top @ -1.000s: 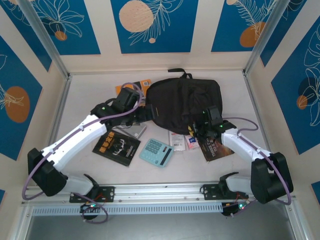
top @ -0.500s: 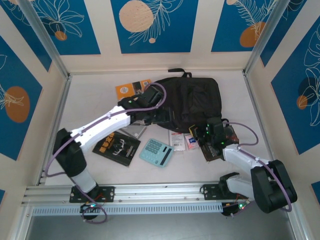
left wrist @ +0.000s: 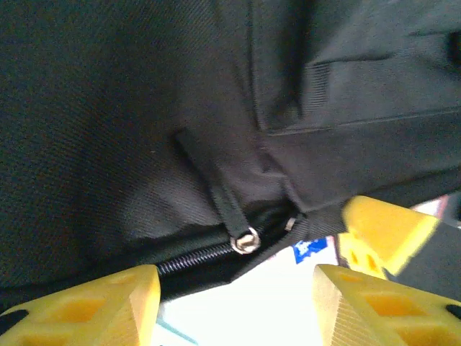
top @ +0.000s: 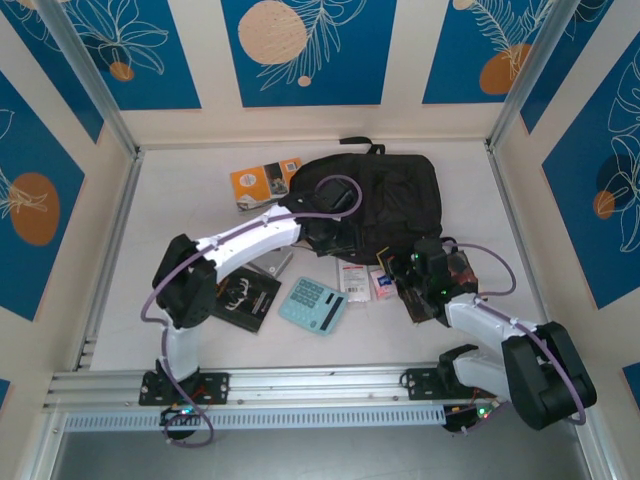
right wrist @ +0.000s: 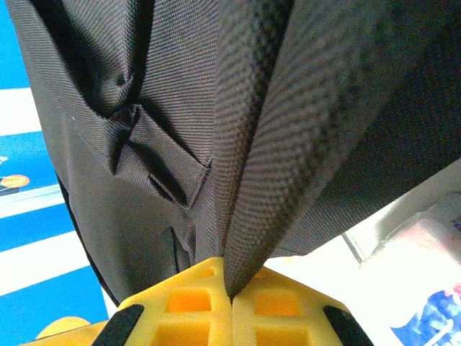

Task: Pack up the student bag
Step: Unzip the student bag at the top-center of the table.

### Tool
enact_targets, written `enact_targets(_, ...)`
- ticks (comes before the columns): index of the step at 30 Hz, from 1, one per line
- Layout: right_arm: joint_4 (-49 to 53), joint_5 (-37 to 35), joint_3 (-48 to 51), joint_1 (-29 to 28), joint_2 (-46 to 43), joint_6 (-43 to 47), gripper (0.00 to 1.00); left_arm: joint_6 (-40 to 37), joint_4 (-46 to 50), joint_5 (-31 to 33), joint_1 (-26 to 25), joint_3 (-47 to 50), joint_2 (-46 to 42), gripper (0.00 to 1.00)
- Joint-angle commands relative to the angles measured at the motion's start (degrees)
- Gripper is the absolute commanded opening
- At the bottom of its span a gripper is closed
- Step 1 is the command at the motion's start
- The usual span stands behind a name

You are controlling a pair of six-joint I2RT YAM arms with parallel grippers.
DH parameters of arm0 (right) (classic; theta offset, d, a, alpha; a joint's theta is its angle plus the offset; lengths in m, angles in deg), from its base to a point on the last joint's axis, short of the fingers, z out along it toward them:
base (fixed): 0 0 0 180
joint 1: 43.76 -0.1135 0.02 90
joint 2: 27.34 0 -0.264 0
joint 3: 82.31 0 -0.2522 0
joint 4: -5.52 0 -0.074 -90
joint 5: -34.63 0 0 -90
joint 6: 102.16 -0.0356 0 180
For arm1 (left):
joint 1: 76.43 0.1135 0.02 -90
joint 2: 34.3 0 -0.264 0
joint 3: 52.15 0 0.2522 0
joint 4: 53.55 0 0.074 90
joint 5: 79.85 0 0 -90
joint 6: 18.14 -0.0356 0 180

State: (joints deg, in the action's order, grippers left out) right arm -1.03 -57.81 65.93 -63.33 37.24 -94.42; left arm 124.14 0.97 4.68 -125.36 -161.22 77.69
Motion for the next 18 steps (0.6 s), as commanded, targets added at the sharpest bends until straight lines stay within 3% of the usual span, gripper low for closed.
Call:
enact_targets(1, -2.7, 0.0, 1.1, -0.7, -1.1, 2.4, 0.00, 2.2, 1.2, 0.8, -0.7, -0.6, 2.0, 0.57)
enact_targets(13, -5.6, -0.8, 2.0, -3.5, -0.8, 5.8, 0.00, 4.0, 1.0, 5.4, -0.7, -2.6, 6.4, 0.54)
enact_targets(18, -6.1, -1.8, 2.4, -4.9, -0.7, 6.2, 0.00, 7.6, 5.9, 9.5, -0.4, -5.4, 8.7, 0.53)
